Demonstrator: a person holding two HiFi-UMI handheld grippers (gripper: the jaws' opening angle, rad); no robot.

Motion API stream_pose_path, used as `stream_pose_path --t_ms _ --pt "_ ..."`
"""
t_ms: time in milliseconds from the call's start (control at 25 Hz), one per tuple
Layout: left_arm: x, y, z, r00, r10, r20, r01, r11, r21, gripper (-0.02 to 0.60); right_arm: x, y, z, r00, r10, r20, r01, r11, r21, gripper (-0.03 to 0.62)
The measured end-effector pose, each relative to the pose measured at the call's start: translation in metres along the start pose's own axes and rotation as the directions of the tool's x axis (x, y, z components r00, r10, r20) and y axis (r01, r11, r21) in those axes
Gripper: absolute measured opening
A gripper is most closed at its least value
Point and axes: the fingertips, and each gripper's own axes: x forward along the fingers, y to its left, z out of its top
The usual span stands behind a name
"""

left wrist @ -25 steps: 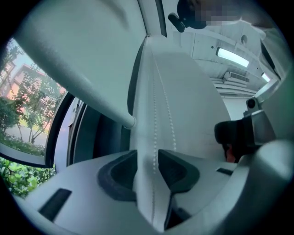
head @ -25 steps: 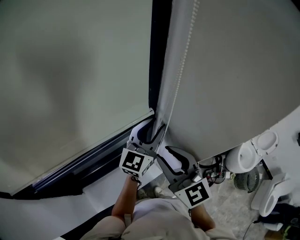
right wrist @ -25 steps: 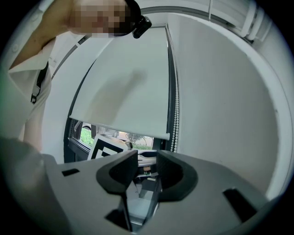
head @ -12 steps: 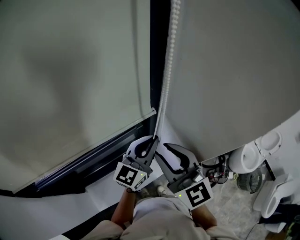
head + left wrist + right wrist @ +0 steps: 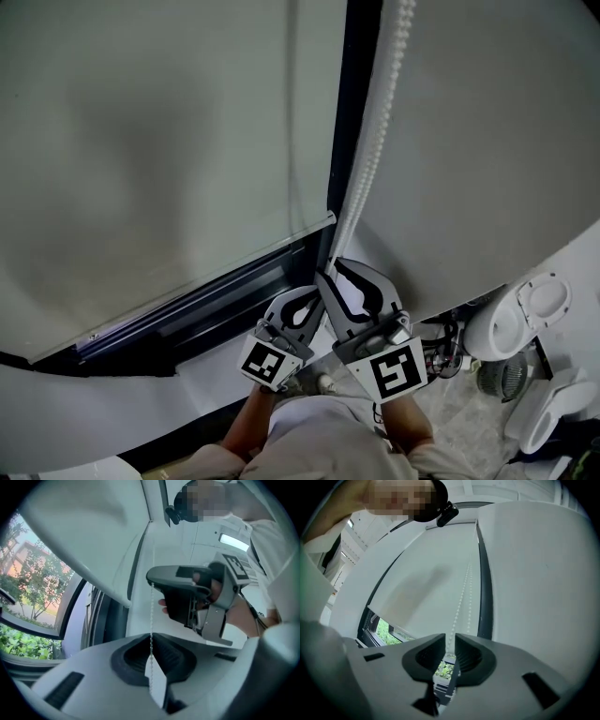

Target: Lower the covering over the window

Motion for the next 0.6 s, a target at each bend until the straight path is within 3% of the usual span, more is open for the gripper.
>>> stream_pose_path --t_ms 120,400,600 --pt "-0.004 -0.005 -0.001 1.000 0.001 0.002 -0.001 1.000 -0.010 0.020 0.004 0.003 0.001 0.999 0.022 0.036 -0.024 0.999 0.042 0.004" --pt "-0.012 -0.005 -0.038 0.996 -0.001 -0.092 -0.001 1.000 -0.023 0.020 -0.005 0.010 -0.035 0.998 0.058 -0.023 -0.054 0.990 0.132 -0.003" --pt "-0.016 -0.004 -0.041 0.996 0.010 -0.085 -0.015 0.999 -0.053 0.020 -0.016 0.020 -0.025 1.000 0.023 0.002 -0.023 0.998 0.055 0.015"
